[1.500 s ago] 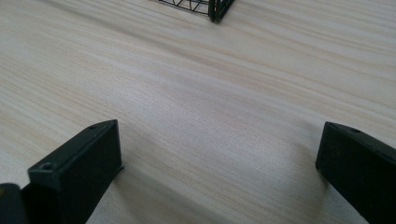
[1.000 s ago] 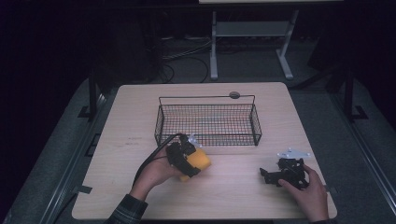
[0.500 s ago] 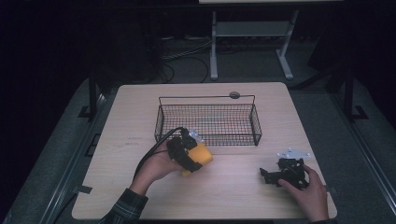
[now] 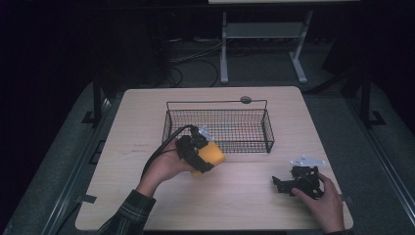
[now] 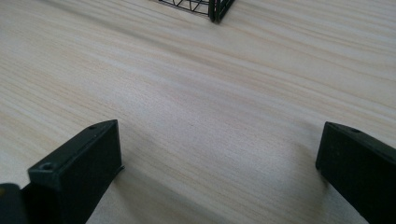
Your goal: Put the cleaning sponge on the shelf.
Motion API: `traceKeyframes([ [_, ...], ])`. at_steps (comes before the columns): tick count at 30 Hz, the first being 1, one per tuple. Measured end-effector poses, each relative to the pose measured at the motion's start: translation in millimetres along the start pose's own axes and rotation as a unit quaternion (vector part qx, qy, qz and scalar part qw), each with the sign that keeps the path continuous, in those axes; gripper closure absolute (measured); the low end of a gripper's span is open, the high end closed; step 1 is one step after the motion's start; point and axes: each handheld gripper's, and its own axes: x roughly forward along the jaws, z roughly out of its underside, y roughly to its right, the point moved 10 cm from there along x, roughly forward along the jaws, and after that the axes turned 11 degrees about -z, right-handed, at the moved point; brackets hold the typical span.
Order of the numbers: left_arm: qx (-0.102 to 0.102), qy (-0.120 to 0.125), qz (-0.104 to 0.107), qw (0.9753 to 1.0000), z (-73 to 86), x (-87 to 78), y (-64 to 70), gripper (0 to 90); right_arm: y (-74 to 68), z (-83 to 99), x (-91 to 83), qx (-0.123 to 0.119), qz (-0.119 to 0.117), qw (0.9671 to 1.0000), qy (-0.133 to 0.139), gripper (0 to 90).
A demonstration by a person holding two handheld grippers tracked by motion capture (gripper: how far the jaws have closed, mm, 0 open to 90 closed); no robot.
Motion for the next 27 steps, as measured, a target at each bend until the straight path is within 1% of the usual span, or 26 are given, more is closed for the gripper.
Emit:
traceKeyframes([
  [1, -0.003, 0.001, 0.0, 1.0, -1.5, -0.4, -0.6, 23.4, -0.1, -0.1, 0.1, 0.0, 0.0, 1.0, 0.0, 0.0],
  [3, 0.0, 0.001, 0.0, 1.0, -2.4, -0.8, -1.8, 23.4, -0.1, 0.0, 0.0, 0.001, 0.0, 1.0, 0.0, 0.0],
  [12, -0.001, 0.004, -0.003, 1.0, -12.1, -4.7, -10.4, 23.5, -0.3, 0.0, 0.0, 0.001, -0.001, 1.0, 0.0, 0.0],
  [16, -0.005, 0.009, -0.009, 0.9999, -17.0, -7.2, -18.5, 23.5, -0.1, -0.1, 0.1, 0.001, 0.0, 1.0, 0.0, 0.0],
  [18, -0.006, 0.011, -0.01, 0.9999, -18.1, -7.8, -20.0, 23.5, -0.1, -0.1, 0.0, 0.001, 0.0, 1.0, 0.0, 0.0],
  [23, -0.003, 0.012, -0.021, 0.9997, -23.0, -11.6, -30.4, 23.5, -0.2, 0.0, 0.0, 0.001, 0.0, 1.0, 0.0, 0.0],
  [24, -0.007, 0.016, -0.021, 0.9996, -24.6, -12.0, -31.8, 23.5, -0.4, 0.0, 0.0, 0.002, -0.001, 1.0, 0.0, 0.0],
  [27, -0.009, 0.02, -0.024, 0.9995, -27.9, -13.8, -37.1, 23.5, -0.1, -0.1, 0.0, 0.0, 0.0, 1.0, 0.0, 0.0],
])
